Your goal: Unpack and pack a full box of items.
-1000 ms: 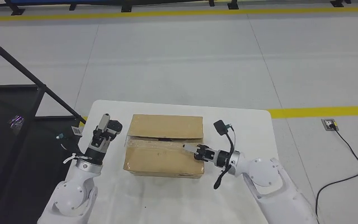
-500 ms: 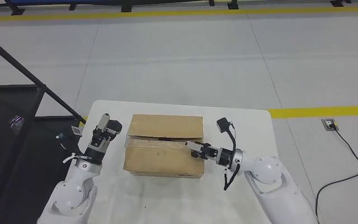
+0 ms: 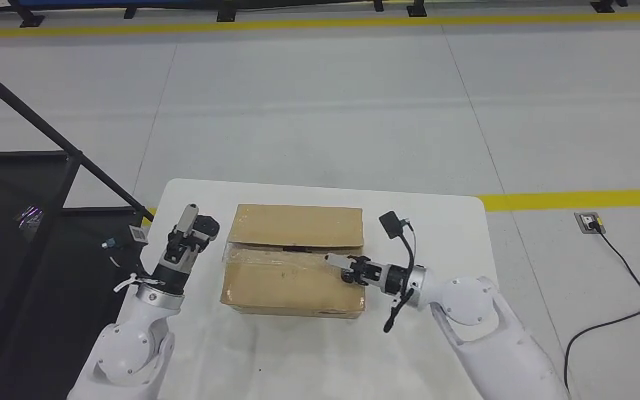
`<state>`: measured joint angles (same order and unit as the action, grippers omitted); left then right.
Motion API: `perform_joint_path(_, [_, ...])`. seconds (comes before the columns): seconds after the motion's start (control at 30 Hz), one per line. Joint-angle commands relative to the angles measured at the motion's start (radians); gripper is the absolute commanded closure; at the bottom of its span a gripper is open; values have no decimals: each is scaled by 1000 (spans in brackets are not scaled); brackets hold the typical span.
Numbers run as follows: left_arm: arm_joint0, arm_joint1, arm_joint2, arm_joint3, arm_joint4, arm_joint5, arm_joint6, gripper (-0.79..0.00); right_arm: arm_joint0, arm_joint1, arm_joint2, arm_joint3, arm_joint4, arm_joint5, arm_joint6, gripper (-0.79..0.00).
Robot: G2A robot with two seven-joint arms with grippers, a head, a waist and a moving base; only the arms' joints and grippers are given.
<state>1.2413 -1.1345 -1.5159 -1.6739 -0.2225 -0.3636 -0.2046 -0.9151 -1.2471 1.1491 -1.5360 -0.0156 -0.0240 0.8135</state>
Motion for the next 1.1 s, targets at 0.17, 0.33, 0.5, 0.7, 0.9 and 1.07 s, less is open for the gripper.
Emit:
perform_joint_path(0.17, [15,-1,-31,2,-19,-16,-10,-785,-10,5,-2,-36,-65,73,-30,0])
perform_joint_path(0.33, [19,-1,-50,13,-27,-18,-16,-785,-16,8,-5,-76,-104,114,-44,0])
perform_joint_path(0.5, [13,-2,-57,37,-27,-17,-27,-785,-17,9,-10,-126,-125,127,-41,0])
perform_joint_path(0.7, [6,-2,-62,63,-34,-9,-68,-785,20,5,-35,-148,-137,129,-46,0])
perform_joint_path(0.9, [-2,2,-71,89,-38,2,-141,-785,73,-6,-74,-148,-140,97,-64,0])
perform_joint_path(1.07, [-6,5,-72,102,-33,-2,-208,-785,122,-17,-115,-145,-146,81,-72,0])
